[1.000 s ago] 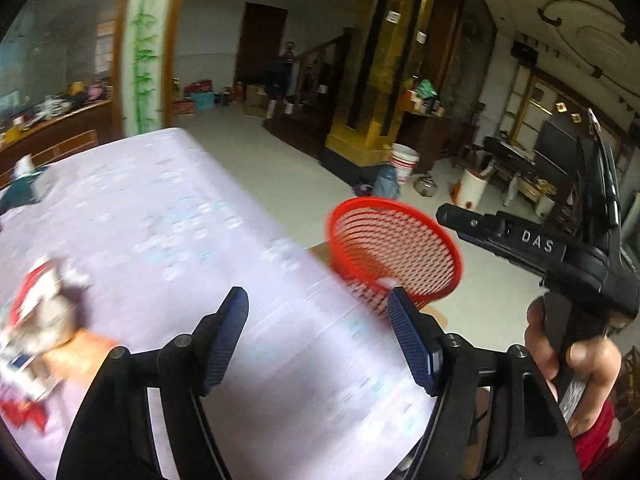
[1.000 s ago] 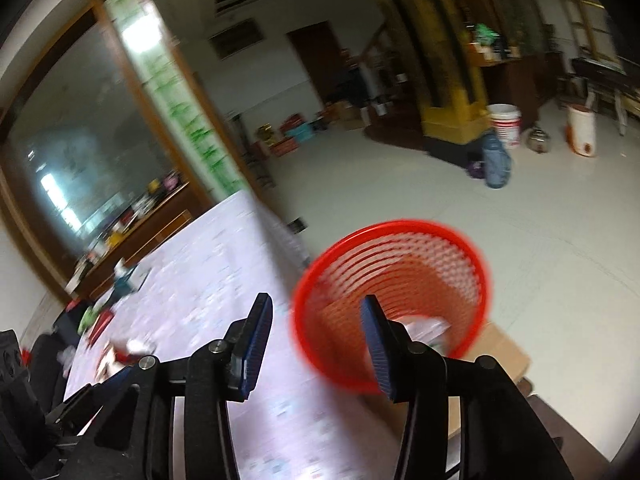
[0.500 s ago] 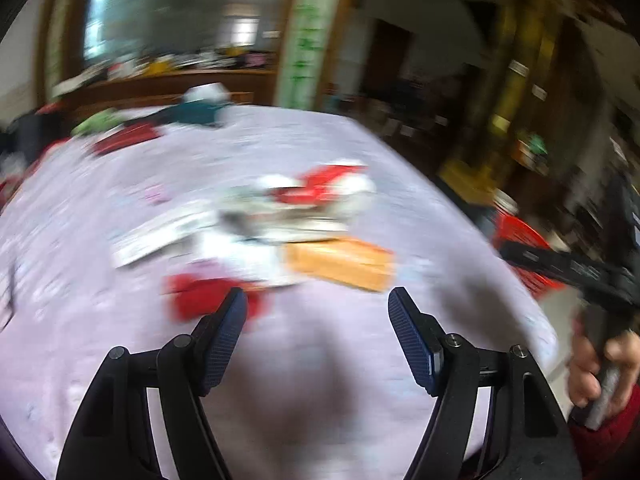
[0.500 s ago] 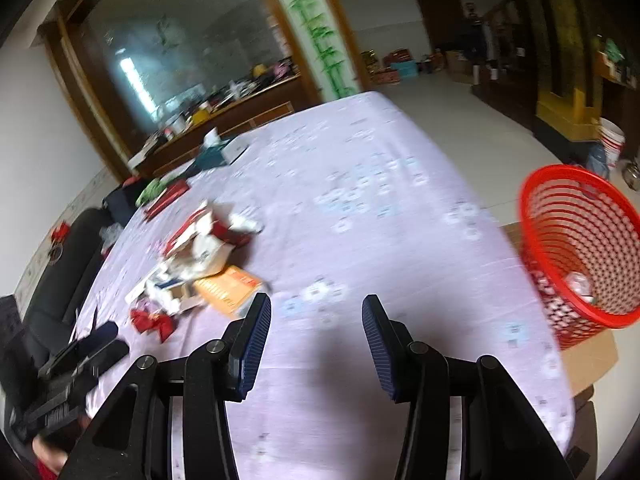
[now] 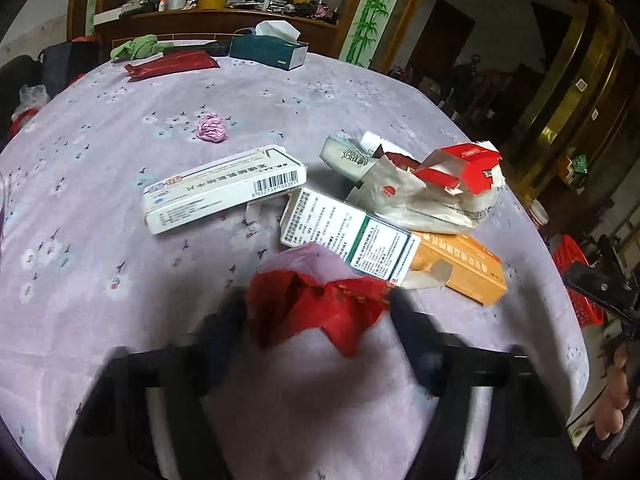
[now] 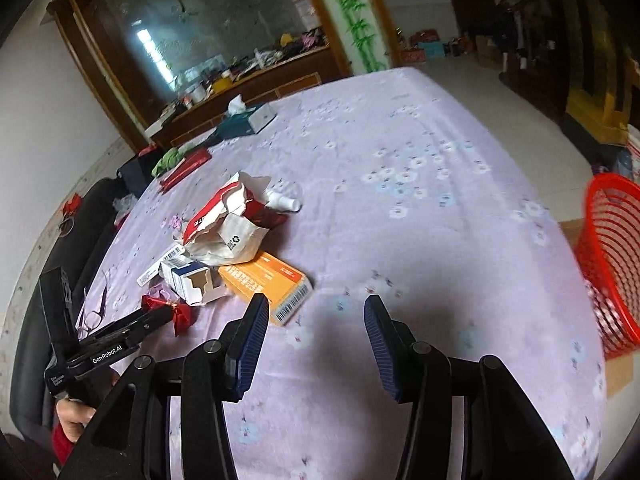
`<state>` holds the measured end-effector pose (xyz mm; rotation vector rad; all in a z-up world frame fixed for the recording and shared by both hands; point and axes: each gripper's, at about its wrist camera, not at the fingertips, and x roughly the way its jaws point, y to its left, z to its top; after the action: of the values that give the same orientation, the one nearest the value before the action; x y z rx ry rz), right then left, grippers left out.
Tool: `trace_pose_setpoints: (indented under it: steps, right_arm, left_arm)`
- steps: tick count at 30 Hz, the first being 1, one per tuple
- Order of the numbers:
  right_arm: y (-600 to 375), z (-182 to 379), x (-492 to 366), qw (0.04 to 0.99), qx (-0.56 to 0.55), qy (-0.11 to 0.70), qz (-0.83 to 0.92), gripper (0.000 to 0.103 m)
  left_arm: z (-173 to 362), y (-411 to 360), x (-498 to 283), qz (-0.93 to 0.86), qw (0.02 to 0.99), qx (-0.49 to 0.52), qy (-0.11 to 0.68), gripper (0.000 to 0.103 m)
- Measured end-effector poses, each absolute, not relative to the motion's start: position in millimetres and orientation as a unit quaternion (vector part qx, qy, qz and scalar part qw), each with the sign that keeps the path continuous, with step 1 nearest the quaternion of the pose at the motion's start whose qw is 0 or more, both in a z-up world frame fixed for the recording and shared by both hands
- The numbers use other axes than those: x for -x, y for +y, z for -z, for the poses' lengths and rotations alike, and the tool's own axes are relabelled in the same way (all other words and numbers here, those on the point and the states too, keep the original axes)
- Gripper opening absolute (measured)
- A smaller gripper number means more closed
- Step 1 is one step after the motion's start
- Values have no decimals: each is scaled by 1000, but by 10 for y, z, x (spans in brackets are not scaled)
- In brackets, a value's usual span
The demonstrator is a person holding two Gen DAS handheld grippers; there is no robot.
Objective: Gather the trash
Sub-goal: 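Return to the table and grasp the red wrapper with the left tool, then grasp the orange medicine box with the right tool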
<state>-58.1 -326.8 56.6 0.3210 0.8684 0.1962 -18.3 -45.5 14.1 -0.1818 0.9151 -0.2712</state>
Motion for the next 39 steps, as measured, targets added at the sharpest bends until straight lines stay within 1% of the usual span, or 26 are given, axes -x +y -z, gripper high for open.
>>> trace_pose_setpoints:
  steps: [1, 3, 5, 12, 13, 15, 20, 25, 31, 32, 33, 34, 39]
  right_arm:
    - [-3240, -538, 500, 886, -158, 425, -101, 53]
    - [-3197, -467, 351, 877, -166, 435, -119, 53]
    - [-3136, -383, 212, 869, -172, 447, -128, 53]
    - [-2934, -157, -129, 856, -159, 471, -146, 55]
    - [-2905, -137, -129, 853, -155, 475, -150, 55]
    - [-2796, -109, -81, 848, -142, 482, -165, 58]
    - [-2430, -165, 194, 836, -100, 490, -227, 59]
    - [-2244, -160, 208, 860, -37, 475, -185, 61]
    - [-2091, -37, 124, 855, -24, 488, -176, 60]
    - [-2072, -36, 140, 857, -19, 485, -174, 60]
    - [-2059, -36, 165, 860, -14, 482, -169, 52]
    - [-2058, -35, 191, 863, -8, 478, -161, 50]
    - [-2240, -90, 485, 870, -33, 467, -153, 50]
  left_arm:
    - [-130, -476, 173, 119, 886, 75, 442, 40]
    - [-107, -512, 187, 116, 888, 70, 439, 35]
    - [-117, -466, 230, 120, 887, 76, 438, 33]
    - [-286, -293, 542, 139, 896, 88, 413, 33]
    - [-307, -276, 571, 141, 897, 90, 409, 33]
    - [-365, -251, 637, 141, 901, 89, 399, 33]
    - [-426, -254, 695, 142, 907, 86, 387, 33]
    - [-443, -290, 749, 140, 911, 83, 380, 33]
    - [-470, -325, 841, 139, 915, 78, 369, 33]
    - [-465, -331, 855, 139, 916, 78, 368, 34]
    - [-463, -336, 863, 139, 917, 78, 367, 34]
    - [-460, -351, 880, 137, 918, 76, 365, 34]
    - [-469, -454, 963, 137, 922, 68, 357, 34]
